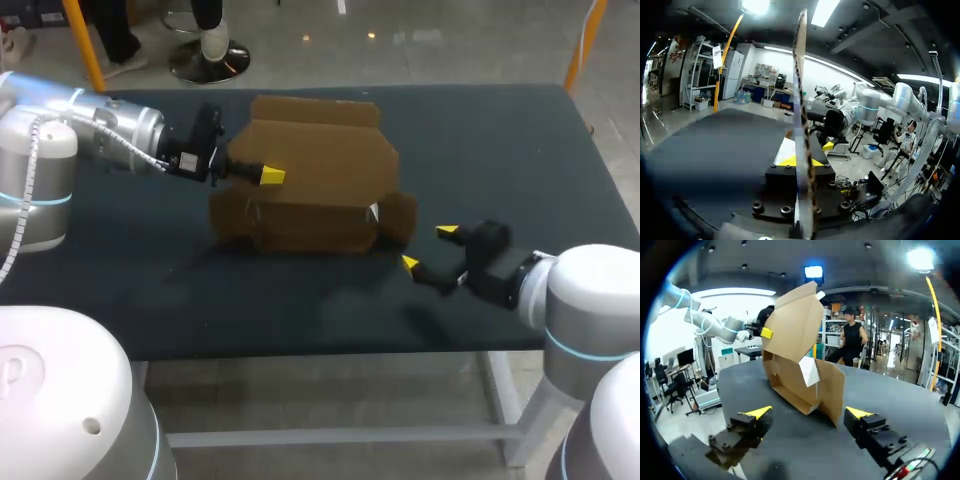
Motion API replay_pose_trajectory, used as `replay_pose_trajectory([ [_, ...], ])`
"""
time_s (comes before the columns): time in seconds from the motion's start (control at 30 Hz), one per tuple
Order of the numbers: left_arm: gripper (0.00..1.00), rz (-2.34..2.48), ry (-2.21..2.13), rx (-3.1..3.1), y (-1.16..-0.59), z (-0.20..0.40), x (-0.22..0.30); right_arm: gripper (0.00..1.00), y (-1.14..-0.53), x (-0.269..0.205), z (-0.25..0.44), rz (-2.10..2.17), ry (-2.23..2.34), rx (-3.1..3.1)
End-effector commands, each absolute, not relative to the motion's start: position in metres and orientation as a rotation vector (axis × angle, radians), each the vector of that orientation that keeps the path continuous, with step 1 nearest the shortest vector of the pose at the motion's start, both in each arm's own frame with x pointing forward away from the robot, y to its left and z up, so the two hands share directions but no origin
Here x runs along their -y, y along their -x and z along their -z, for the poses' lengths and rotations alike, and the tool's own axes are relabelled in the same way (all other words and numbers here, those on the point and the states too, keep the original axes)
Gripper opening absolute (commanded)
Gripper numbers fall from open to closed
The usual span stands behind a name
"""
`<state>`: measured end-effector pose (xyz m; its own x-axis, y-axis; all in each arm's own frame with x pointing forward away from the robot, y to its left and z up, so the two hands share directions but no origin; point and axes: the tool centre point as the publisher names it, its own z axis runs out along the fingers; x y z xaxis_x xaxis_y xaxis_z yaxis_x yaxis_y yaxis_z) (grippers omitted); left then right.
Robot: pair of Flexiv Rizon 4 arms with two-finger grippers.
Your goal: Assemble the packaging by folding the flat box into shape, placing the metal phone stand inside, and closing the box properly
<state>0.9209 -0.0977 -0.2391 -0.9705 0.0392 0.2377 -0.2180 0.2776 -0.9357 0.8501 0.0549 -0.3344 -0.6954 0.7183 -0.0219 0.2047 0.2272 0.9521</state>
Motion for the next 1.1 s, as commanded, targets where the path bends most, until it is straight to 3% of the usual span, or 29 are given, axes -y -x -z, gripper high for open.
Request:
replay_pose_trajectory([
  [0.03, 0.0, -1.757, -0.166, 2.333, -0.921, 0.242, 0.097, 1.0, -0.838, -0.028, 0.329, -1.509, -0.806, -2.056],
  [0.8, 0.0, -1.757, -0.166, 2.333, -0.921, 0.242, 0.097, 0.99, -0.896, -0.032, 0.356, -1.561, -0.718, -2.139],
  [1.1, 0.0, -1.757, -0.166, 2.333, -0.921, 0.242, 0.097, 0.89, -0.909, -0.038, 0.36, -1.568, -0.705, -2.163],
])
